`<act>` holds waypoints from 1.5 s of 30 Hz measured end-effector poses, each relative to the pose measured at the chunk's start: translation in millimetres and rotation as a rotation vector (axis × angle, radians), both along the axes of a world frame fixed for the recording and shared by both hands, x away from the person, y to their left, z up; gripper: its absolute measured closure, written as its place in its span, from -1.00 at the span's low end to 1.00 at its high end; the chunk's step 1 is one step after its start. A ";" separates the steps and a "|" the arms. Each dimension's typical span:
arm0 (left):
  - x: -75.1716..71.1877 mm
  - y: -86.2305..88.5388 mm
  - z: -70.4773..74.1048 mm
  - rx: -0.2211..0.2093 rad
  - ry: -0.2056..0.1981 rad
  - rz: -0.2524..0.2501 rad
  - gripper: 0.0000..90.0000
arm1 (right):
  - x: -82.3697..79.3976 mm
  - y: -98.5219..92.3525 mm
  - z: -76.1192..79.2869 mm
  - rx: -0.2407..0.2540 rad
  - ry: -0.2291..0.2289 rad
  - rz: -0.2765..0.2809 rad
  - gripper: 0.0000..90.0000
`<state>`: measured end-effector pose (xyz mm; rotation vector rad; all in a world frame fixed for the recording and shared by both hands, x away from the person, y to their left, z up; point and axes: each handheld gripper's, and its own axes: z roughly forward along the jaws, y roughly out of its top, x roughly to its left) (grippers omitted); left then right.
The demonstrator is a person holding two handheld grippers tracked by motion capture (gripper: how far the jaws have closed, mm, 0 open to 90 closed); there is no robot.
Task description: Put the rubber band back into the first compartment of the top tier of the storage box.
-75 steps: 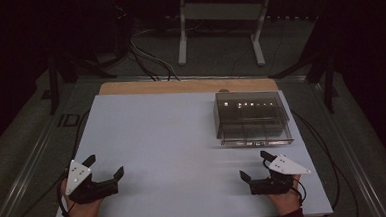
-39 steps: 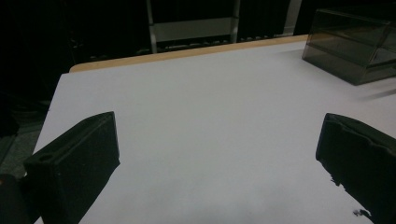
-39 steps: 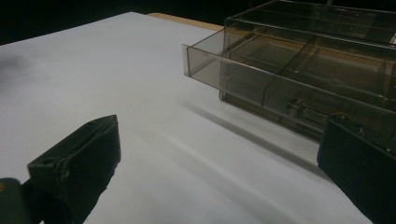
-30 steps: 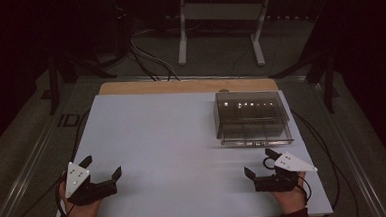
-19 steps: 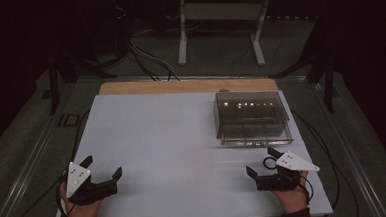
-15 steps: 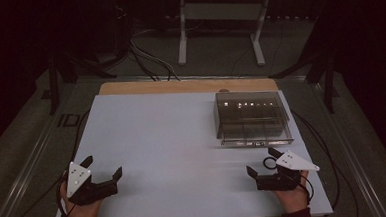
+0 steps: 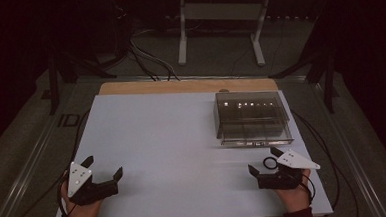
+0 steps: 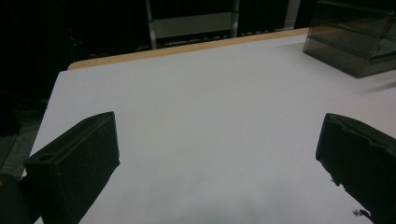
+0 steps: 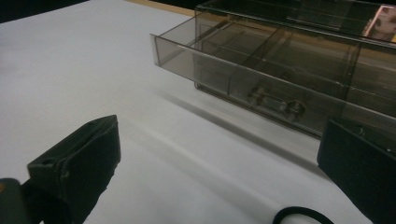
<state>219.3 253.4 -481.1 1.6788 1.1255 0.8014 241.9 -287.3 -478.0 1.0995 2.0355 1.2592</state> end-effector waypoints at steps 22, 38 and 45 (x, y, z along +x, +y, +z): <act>2.1 -1.5 -1.2 0.005 0.008 -0.009 -0.99 | 12.7 -20.4 -4.2 -0.021 0.120 -0.076 -1.00; 3.0 -2.8 -1.9 0.008 0.010 -0.010 -0.99 | 29.4 -40.7 -8.5 -0.044 0.239 -0.086 -1.00; 3.6 -4.2 -2.8 0.009 0.015 -0.013 -0.99 | 35.6 -48.5 -13.3 -0.058 0.276 -0.100 -1.00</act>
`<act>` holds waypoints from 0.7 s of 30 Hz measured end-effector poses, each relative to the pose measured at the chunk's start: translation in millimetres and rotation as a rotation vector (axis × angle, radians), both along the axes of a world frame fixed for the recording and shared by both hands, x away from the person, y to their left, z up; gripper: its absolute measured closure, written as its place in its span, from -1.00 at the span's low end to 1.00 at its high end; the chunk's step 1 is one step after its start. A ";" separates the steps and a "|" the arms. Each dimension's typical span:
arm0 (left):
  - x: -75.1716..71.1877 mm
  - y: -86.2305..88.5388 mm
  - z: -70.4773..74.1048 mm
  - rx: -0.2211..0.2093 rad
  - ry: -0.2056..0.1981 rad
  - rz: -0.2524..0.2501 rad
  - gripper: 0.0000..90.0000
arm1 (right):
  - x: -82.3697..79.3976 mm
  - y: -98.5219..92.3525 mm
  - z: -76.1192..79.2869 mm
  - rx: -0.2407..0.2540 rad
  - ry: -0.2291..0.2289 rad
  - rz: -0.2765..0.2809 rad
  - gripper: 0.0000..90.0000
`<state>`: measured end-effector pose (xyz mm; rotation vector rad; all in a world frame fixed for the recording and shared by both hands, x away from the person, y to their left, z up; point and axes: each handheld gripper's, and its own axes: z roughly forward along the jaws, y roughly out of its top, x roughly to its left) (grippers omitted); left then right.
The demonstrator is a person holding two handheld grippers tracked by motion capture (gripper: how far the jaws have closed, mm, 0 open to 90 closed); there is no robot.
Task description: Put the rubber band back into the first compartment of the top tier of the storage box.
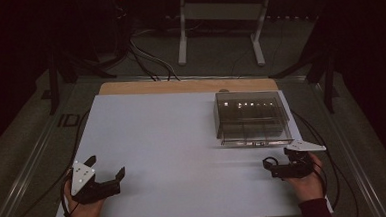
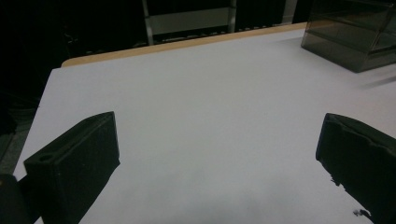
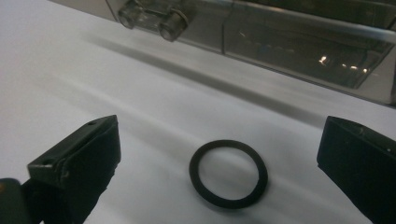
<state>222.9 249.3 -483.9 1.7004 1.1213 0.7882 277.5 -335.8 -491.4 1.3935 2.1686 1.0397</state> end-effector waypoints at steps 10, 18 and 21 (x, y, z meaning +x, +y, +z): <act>0.2 -0.5 -0.1 0.001 -0.001 -0.003 -0.99 | 8.2 -5.0 -2.7 -0.044 0.061 -0.005 -0.99; 0.7 -2.4 -0.5 0.004 0.000 -0.008 -0.99 | 13.9 -9.4 -5.8 -0.082 0.104 -0.027 -0.61; 0.6 -2.8 -0.5 0.002 0.000 -0.008 -0.99 | 15.6 -9.0 -8.5 -0.111 0.117 -0.061 -0.41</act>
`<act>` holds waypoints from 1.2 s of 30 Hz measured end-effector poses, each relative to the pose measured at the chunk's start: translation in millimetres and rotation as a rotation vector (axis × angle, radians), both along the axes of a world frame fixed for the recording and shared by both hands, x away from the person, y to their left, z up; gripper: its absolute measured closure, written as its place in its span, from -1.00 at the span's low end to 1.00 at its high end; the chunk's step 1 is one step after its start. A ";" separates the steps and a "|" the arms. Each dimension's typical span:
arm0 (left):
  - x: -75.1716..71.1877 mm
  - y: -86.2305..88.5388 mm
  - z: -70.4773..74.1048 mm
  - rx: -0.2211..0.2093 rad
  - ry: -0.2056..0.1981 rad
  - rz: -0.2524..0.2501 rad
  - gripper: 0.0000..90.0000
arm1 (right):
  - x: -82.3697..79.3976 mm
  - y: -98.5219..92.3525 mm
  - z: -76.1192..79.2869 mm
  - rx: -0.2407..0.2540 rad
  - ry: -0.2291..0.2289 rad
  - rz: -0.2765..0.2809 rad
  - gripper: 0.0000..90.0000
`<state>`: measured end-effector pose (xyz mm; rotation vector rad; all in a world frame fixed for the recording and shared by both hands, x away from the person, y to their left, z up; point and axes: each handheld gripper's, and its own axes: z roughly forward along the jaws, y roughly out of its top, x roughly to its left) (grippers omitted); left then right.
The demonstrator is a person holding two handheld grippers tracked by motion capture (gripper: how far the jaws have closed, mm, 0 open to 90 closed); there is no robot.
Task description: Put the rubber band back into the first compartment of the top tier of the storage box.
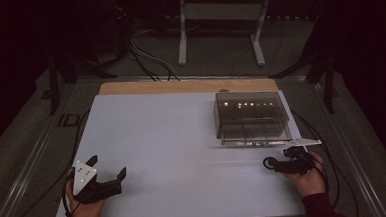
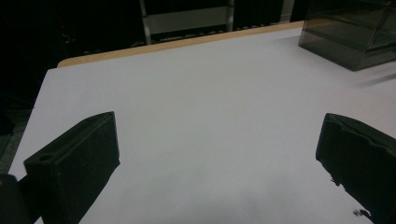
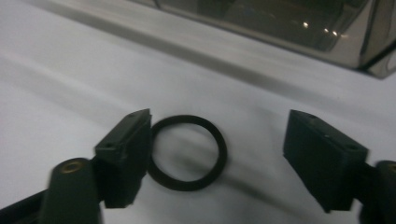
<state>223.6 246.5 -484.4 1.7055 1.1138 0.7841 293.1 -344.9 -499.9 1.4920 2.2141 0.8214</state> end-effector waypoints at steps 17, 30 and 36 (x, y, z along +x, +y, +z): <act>1.1 -2.1 -1.0 0.005 0.005 -0.007 -0.99 | 1.6 3.2 -7.4 -0.065 0.037 0.054 0.75; 1.8 -2.8 -1.5 0.005 0.007 -0.010 -0.99 | 5.8 6.5 -6.2 -0.070 0.037 0.046 0.96; 2.1 -3.2 -1.6 0.007 0.007 -0.013 -0.99 | 5.4 8.9 -2.0 -0.056 0.028 0.052 0.96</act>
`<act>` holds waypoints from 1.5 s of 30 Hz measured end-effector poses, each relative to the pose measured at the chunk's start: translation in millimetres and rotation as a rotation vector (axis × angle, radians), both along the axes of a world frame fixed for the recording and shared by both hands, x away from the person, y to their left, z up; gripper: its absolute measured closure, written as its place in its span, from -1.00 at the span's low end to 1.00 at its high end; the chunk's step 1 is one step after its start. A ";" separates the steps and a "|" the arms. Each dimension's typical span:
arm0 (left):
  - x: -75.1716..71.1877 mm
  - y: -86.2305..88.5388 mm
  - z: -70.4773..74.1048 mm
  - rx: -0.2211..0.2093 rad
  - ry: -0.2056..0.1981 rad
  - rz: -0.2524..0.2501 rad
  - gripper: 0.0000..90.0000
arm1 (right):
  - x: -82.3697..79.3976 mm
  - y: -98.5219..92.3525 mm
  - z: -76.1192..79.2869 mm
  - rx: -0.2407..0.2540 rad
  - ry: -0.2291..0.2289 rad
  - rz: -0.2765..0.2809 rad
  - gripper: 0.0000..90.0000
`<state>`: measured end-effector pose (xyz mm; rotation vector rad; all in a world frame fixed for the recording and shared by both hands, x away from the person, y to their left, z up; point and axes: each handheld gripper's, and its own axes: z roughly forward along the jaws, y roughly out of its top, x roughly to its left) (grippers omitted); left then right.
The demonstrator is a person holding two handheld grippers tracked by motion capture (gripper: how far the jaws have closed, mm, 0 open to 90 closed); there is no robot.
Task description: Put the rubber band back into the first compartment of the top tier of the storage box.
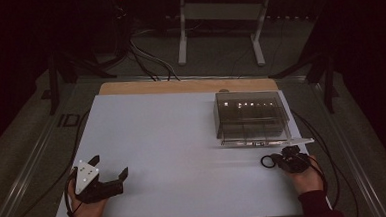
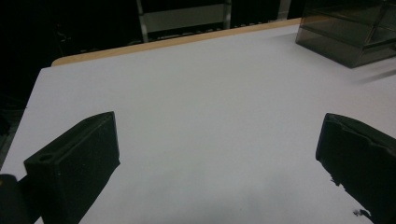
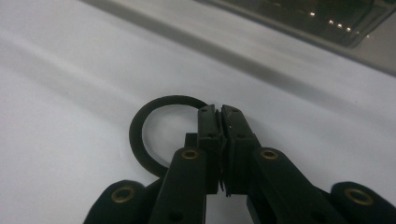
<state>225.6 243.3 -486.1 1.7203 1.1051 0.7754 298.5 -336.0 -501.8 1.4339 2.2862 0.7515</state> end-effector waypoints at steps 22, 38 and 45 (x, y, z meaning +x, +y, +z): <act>-0.5 -0.1 0.1 0.003 0.000 0.001 -0.99 | -9.7 6.2 23.4 0.031 -0.041 0.037 0.96; -0.6 -0.3 0.2 0.004 -0.001 0.000 -0.99 | -16.0 12.2 35.7 0.046 -0.055 0.065 0.96; -0.6 -0.5 0.2 0.003 -0.001 -0.001 -0.99 | -17.5 13.7 40.6 0.051 -0.063 0.070 0.96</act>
